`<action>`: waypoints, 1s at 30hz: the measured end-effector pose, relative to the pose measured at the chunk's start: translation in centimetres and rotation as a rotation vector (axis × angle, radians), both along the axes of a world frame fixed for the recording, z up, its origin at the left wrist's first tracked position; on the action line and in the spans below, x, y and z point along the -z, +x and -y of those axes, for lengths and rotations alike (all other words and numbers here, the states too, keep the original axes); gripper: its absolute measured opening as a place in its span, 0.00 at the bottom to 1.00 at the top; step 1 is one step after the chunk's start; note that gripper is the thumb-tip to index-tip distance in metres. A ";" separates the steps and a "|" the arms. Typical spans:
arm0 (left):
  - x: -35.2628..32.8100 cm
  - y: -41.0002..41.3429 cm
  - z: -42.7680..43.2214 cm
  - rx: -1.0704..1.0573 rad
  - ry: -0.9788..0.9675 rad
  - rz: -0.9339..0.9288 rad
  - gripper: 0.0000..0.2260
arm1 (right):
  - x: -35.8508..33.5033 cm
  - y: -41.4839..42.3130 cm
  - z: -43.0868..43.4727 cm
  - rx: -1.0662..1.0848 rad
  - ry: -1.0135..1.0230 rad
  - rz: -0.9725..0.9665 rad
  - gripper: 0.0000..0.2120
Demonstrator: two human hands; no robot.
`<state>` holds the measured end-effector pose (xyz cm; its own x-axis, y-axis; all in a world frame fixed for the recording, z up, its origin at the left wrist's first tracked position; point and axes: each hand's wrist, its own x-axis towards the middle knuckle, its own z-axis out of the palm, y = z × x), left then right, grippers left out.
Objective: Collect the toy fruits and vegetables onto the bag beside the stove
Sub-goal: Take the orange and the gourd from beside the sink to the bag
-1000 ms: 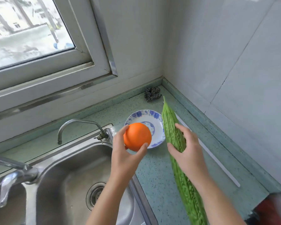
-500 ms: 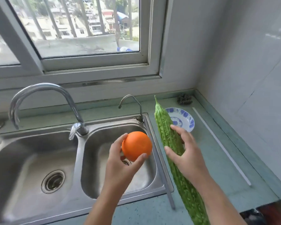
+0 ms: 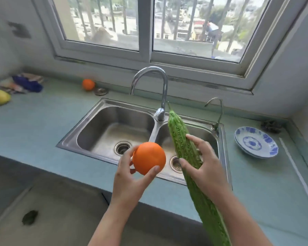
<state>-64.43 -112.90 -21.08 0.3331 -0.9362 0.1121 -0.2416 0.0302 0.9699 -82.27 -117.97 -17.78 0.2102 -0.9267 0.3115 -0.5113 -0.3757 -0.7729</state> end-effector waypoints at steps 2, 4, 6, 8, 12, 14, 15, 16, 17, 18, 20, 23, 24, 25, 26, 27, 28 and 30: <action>-0.4 1.1 -1.7 -0.089 -0.009 0.002 0.27 | -0.4 1.7 0.2 -0.104 0.002 0.015 0.30; -0.9 1.9 -3.4 -0.184 -0.025 0.011 0.28 | -0.8 3.4 0.5 -0.205 -0.013 0.011 0.29; -1.3 2.4 -5.1 -0.303 -0.047 0.010 0.30 | -1.5 5.0 0.5 -0.310 -0.022 0.015 0.29; -1.9 2.9 -6.9 -0.417 -0.067 0.009 0.30 | -1.8 6.6 0.2 -0.424 -0.035 0.018 0.29; -1.9 2.6 -9.4 -0.626 -0.084 0.042 0.30 | -1.2 8.0 -1.0 -0.600 -0.035 -0.002 0.27; -1.7 1.8 -10.5 -0.727 -0.096 0.047 0.30 | -0.7 8.4 -1.3 -0.658 -0.023 -0.009 0.27; -1.5 1.6 -11.1 -0.768 -0.093 0.049 0.31 | -0.6 8.6 -1.6 -0.677 -0.017 -0.015 0.27; -1.4 1.4 -11.9 -0.800 -0.087 0.051 0.31 | -0.5 8.8 -1.9 -0.693 -0.009 -0.017 0.28; -1.3 1.3 -12.6 -0.829 -0.078 0.053 0.31 | -0.4 9.1 -2.3 -0.708 -0.003 -0.014 0.28; -1.2 1.4 -13.4 -0.859 -0.073 0.055 0.32 | -0.4 9.5 -2.7 -0.724 0.000 -0.012 0.29; -1.0 2.0 -14.9 -0.924 -0.077 0.050 0.33 | -0.4 10.5 -3.8 -0.763 -0.005 -0.021 0.28; -0.5 2.8 -17.2 -0.974 -0.085 0.034 0.32 | -0.2 12.2 -5.7 -0.835 -0.019 -0.050 0.28; -0.3 3.1 -18.0 -0.984 -0.084 0.030 0.31 | -0.1 12.8 -6.3 -0.856 -0.017 -0.054 0.28; -0.2 3.5 -18.7 -0.995 -0.083 0.026 0.31 | 0.0 13.5 -7.1 -0.872 -0.017 -0.056 0.28; -0.1 4.0 -19.5 -1.006 -0.083 0.023 0.30 | 0.0 14.3 -7.9 -0.886 -0.022 -0.059 0.29; 0.1 4.6 -20.4 -1.017 -0.085 0.022 0.30 | 0.1 15.1 -8.7 -0.898 -0.029 -0.062 0.29; 0.2 5.3 -21.3 -1.027 -0.088 0.024 0.30 | 0.2 16.1 -9.7 -0.911 -0.031 -0.064 0.30; 0.5 6.9 -23.5 -1.041 -0.092 0.024 0.31 | 0.5 18.2 -11.7 -0.933 -0.028 -0.072 0.29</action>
<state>-57.56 -89.42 -21.56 0.9668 -0.1751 0.1860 -0.2100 -0.1306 0.9689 -64.02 -106.22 -18.29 0.8848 -0.3659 0.2884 -0.0396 -0.6759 -0.7359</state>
